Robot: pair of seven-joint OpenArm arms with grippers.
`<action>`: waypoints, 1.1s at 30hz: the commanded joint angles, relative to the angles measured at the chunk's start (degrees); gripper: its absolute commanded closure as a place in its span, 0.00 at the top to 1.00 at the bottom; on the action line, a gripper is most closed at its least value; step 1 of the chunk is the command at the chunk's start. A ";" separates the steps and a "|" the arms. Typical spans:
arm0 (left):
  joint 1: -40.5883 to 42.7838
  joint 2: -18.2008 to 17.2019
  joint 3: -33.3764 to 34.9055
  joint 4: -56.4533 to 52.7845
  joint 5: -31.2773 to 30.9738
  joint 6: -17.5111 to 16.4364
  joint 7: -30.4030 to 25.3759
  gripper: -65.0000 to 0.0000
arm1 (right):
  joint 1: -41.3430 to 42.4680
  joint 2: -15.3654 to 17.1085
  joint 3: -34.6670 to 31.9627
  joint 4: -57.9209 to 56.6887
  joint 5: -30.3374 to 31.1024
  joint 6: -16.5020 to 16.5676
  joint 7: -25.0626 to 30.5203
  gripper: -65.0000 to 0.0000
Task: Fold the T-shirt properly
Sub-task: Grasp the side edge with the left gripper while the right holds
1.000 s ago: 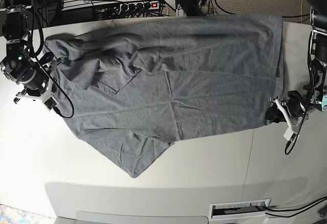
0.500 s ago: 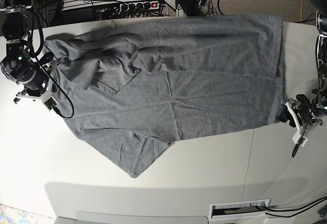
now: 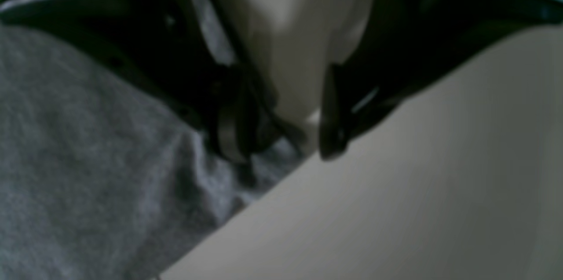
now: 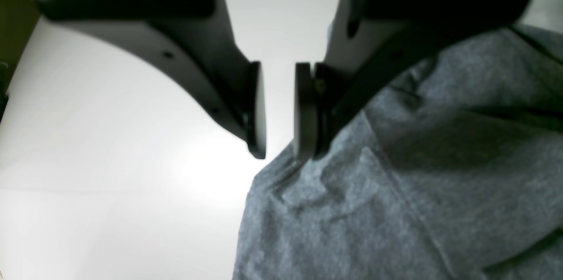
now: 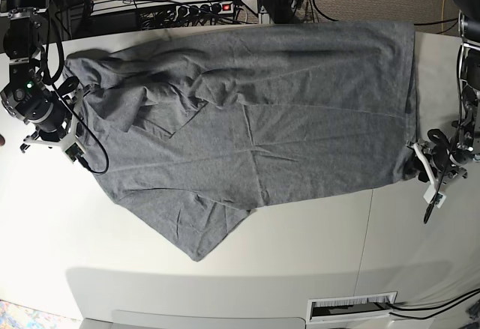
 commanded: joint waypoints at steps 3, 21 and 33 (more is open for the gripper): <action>-0.83 -0.63 -0.46 -0.13 0.28 0.26 -0.55 0.42 | 0.81 1.33 0.87 0.81 -0.11 -0.28 0.92 0.19; -0.09 1.99 -0.46 0.11 -0.28 -3.41 -0.96 0.00 | 0.85 1.36 0.87 0.79 -0.63 -0.28 3.87 0.19; -0.09 1.14 -0.46 3.58 -3.89 -10.56 4.04 0.00 | 15.61 -4.24 0.81 -11.23 -1.81 -3.08 11.61 0.19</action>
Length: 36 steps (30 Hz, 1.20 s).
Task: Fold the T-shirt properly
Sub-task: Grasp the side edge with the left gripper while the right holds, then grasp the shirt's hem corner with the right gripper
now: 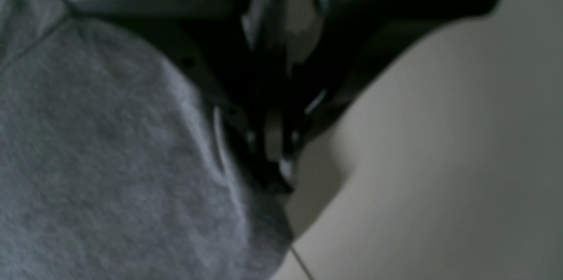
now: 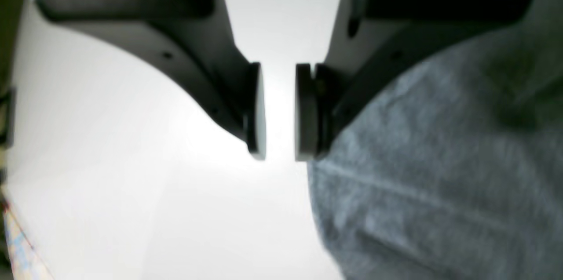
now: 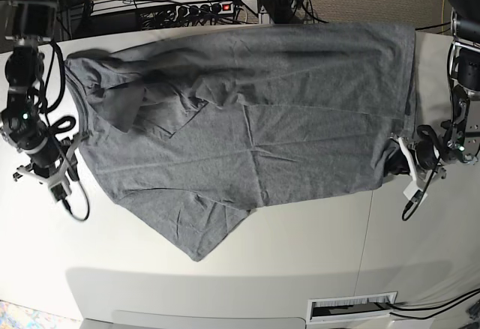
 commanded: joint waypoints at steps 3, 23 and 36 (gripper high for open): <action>-0.98 -2.43 -0.20 2.01 0.11 -0.37 0.22 0.00 | 6.08 -0.70 0.52 -5.01 2.19 -0.31 2.25 0.19; -0.98 -4.76 -0.20 3.85 0.26 -1.30 1.92 0.00 | 31.28 -8.28 -18.88 -41.16 -9.33 -0.26 16.00 0.35; -0.98 -5.60 -0.20 3.85 0.26 -1.30 1.88 0.00 | 33.57 -11.06 -18.99 -53.79 -16.92 -0.31 22.56 0.35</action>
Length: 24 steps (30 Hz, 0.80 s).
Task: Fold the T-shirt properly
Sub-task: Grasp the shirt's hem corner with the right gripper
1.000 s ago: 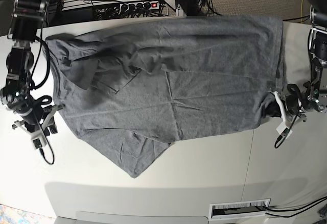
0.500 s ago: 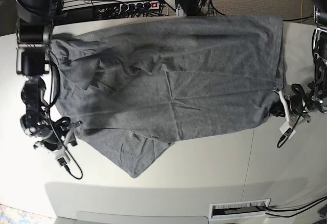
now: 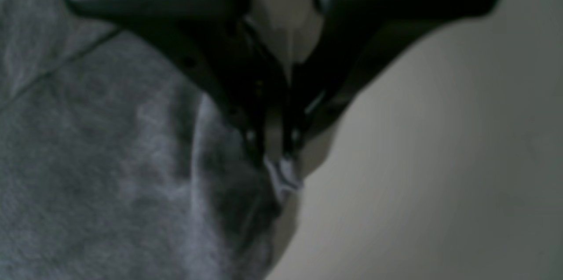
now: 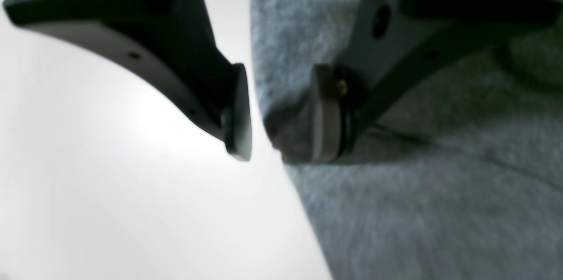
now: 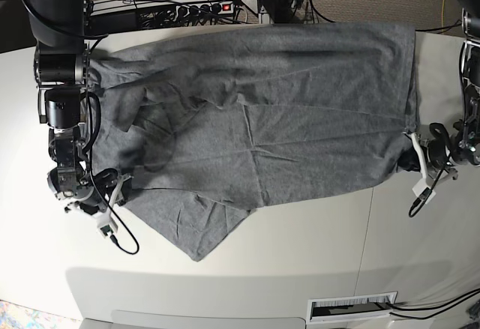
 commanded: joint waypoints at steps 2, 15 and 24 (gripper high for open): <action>-1.38 -1.64 -0.48 0.72 -0.63 -0.28 -0.92 0.00 | 1.95 0.81 0.33 -1.07 0.13 -0.28 1.27 0.35; -1.29 -1.62 -0.48 0.72 -0.63 -0.28 -1.11 0.00 | 0.63 0.85 0.33 -2.93 0.76 -0.26 -5.68 0.00; -1.40 -2.10 -0.48 0.72 -0.87 -0.28 -1.31 0.00 | 0.59 3.52 0.33 8.09 8.41 -0.26 -17.14 0.00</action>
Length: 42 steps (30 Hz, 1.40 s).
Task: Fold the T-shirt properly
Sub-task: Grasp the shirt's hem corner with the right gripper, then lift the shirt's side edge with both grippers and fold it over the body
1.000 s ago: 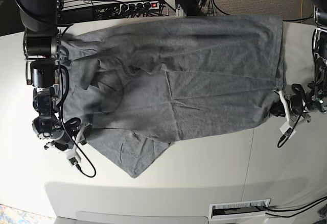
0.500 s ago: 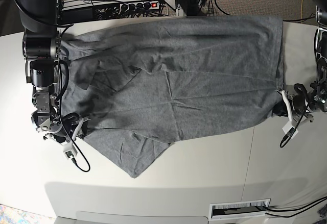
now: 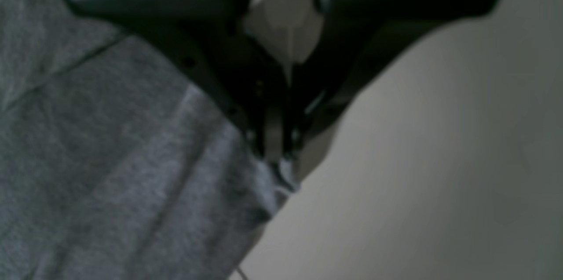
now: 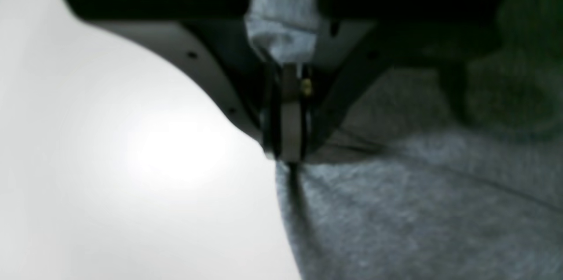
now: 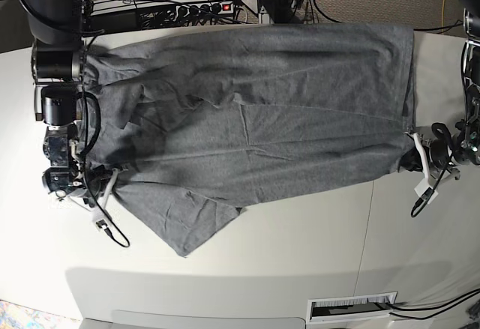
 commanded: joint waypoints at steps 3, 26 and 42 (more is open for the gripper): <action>-1.38 -2.43 -0.48 1.42 -2.05 -0.25 -1.20 0.00 | 1.84 3.43 0.31 5.22 3.72 -0.63 -2.45 0.00; -1.22 -8.15 -0.48 9.01 -23.26 -0.25 19.23 0.00 | 1.70 9.51 0.31 10.05 29.20 3.26 -26.05 0.00; -1.22 -8.41 -0.48 9.01 -43.08 -0.25 40.30 0.00 | 1.51 18.86 0.33 10.12 53.40 4.39 -36.52 0.00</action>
